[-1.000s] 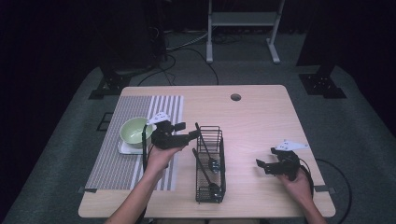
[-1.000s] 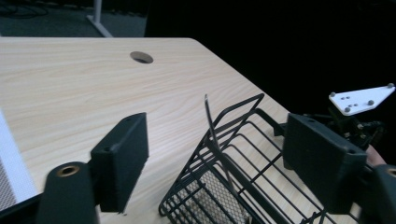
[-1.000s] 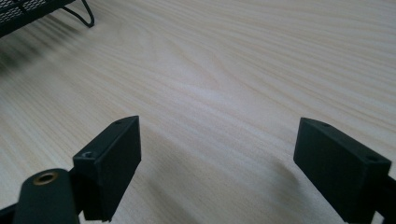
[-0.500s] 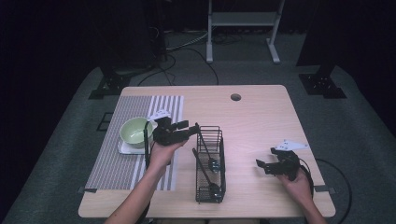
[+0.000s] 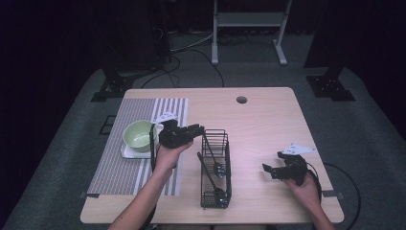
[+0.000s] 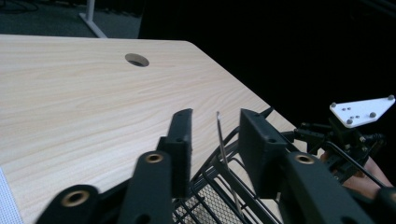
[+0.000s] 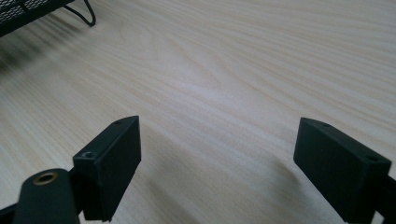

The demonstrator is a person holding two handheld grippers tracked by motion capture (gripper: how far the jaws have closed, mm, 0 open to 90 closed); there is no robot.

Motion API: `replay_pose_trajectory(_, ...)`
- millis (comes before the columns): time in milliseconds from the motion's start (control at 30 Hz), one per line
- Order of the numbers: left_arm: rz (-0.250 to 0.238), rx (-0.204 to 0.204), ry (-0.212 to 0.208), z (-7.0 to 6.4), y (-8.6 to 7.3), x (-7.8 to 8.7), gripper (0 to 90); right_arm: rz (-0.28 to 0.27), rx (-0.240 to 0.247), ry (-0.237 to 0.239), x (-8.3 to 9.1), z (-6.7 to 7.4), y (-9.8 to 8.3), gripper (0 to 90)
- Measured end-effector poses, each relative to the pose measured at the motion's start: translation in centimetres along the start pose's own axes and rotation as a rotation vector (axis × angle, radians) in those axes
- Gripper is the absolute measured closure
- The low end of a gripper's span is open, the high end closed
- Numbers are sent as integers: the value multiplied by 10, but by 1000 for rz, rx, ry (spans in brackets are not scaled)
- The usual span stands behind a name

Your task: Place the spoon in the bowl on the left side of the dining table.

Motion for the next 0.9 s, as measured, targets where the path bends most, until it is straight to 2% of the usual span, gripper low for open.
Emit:
replay_pose_trajectory(100,0,2,-6,0,0,0,732,0,-1,1,0,0,0,140)
replay_pose_trajectory(200,-13,23,-40,-1,1,0,806,1,2,0,0,0,0,140)
replay_pose_trajectory(400,-25,37,-68,-1,1,-2,868,1,9,1,0,1,0,140)
replay_pose_trajectory(433,-25,37,-68,-1,1,-2,872,1,8,1,0,1,0,140)
replay_pose_trajectory(500,-44,62,-86,-1,0,-2,877,1,8,1,0,1,0,140)
replay_pose_trajectory(633,-64,75,-108,-4,1,-1,885,0,9,0,0,1,0,140)
replay_pose_trajectory(900,-74,58,-110,-11,7,2,893,1,13,0,0,1,0,140)
Point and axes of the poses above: each handheld gripper's, and its own axes: x roughly backward along the jaws, y roughly out of its top, z roughly to its left, the point moved 10 cm from there along -x, roughly forward along the jaws, and after that the axes turned 13 degrees about -y, right-handed, at the moved point
